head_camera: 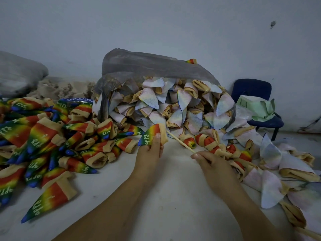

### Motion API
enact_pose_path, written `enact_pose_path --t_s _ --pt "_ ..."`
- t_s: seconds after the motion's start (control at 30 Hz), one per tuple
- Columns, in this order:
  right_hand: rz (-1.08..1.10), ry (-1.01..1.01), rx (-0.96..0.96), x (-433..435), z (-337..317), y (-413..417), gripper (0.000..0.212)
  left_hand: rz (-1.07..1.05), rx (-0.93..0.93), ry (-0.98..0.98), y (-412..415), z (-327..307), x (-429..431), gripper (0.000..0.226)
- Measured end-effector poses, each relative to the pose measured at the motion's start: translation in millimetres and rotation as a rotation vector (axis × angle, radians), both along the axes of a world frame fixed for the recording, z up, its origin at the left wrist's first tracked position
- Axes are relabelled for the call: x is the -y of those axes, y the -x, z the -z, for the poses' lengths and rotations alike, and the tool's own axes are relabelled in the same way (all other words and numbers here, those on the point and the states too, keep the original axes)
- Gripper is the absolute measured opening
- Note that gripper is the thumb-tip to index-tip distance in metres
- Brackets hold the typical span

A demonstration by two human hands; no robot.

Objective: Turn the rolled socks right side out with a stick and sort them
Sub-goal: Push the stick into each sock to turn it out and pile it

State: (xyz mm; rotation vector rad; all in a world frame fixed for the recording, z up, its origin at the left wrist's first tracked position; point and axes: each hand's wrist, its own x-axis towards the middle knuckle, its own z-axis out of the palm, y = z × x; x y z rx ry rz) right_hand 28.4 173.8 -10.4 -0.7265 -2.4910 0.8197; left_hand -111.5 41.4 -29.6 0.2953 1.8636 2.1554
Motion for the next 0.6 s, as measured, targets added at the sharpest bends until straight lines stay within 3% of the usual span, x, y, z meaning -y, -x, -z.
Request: enact_pose_path --t_s 0.07,0.13,0.23,0.4,0.5,0.6 --pt "-0.039 -0.057 0.057 -6.5 -4.3 -3.7 0.026 -0.008 0.006 -0.007 2.2 0.2 1.7 0.041" --pt "-0.08 -0.105 0.086 -10.1 -7.8 -6.5 0.026 0.007 0.128 -0.163 4.4 -0.8 2.6 0.02" --pt "-0.105 -0.155 0.097 -10.7 -9.8 -8.1 0.023 0.094 0.213 -0.357 5.6 -5.0 3.0 0.009" --pt "-0.14 -0.198 0.043 -6.0 -6.8 -5.8 0.025 0.191 0.105 -0.22 1.8 -3.0 6.1 0.024" --pt "-0.004 -0.247 -0.031 -4.1 -4.2 -3.6 0.025 0.138 -0.044 -0.026 -0.2 -2.7 7.2 0.042" --pt "0.124 -0.258 -0.074 0.7 -1.0 -1.7 0.024 0.135 -0.137 0.032 -2.9 -4.6 6.1 0.044"
